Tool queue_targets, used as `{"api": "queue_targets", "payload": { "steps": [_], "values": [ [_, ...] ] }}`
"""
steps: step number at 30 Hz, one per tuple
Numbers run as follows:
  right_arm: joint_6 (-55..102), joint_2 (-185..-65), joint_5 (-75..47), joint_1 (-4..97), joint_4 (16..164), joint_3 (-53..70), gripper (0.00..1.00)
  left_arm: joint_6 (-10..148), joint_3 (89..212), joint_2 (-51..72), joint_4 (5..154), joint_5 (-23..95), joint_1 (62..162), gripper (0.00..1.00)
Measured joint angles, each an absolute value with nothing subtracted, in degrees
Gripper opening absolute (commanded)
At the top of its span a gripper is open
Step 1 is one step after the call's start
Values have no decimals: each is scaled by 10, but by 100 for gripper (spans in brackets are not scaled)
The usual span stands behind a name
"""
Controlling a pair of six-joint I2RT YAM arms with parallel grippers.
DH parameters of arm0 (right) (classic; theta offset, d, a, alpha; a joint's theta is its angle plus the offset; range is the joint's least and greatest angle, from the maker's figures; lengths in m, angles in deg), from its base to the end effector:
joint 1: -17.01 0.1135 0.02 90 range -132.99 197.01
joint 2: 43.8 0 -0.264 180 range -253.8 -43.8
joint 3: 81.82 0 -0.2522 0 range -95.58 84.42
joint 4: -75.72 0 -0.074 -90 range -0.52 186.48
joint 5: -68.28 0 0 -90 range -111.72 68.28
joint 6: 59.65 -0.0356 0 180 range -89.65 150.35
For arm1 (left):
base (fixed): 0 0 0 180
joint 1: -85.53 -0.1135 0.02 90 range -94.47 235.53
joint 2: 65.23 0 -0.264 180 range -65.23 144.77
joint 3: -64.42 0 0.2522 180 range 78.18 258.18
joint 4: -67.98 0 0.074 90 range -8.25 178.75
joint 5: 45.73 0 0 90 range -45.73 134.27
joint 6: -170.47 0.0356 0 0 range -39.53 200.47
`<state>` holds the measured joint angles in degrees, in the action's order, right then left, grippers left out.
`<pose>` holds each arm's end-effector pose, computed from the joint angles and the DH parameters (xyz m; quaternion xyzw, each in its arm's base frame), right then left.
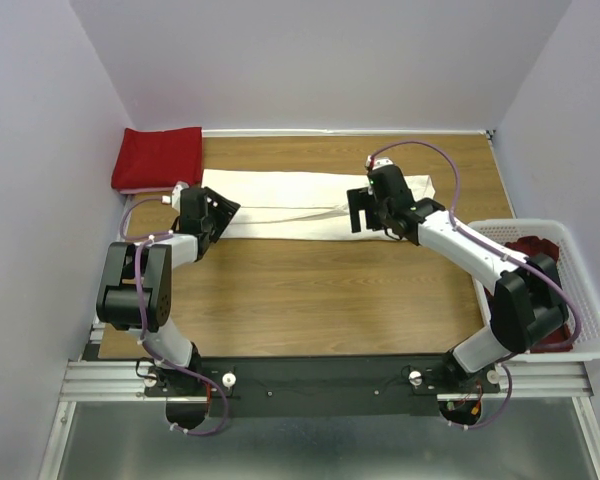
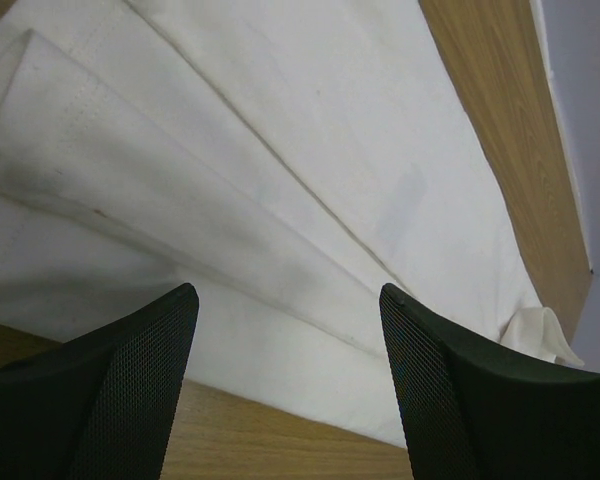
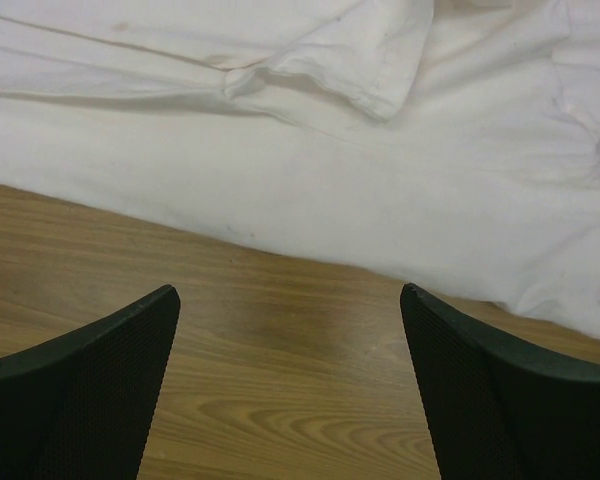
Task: Fold and stack the t-shirts
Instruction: Fold the tshirt
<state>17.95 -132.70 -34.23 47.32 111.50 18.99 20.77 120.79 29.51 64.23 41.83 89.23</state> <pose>0.2972 0.1648 0.2574 -0.1024 0.9152 0.0432 0.3873 0.3289 -0.0228 0.1578 -0.4069 0.7863 -0.2602 0.3854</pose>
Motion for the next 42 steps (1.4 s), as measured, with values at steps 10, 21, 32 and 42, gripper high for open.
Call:
{"api": "queue_targets", "payload": {
  "steps": [10, 21, 32, 42],
  "values": [
    [185, -1317, -360, 473, 1115, 203, 97, 157, 1209, 311, 625, 420, 889, 80],
    [192, -1309, -374, 473, 1115, 203, 97, 135, 1240, 317, 689, 450, 889, 80],
    [200, -1302, -388, 473, 1115, 215, 97, 133, 1302, 357, 720, 460, 889, 79],
    [200, -1301, -395, 473, 1114, 221, 97, 138, 1399, 409, 744, 466, 889, 79]
  ]
}}
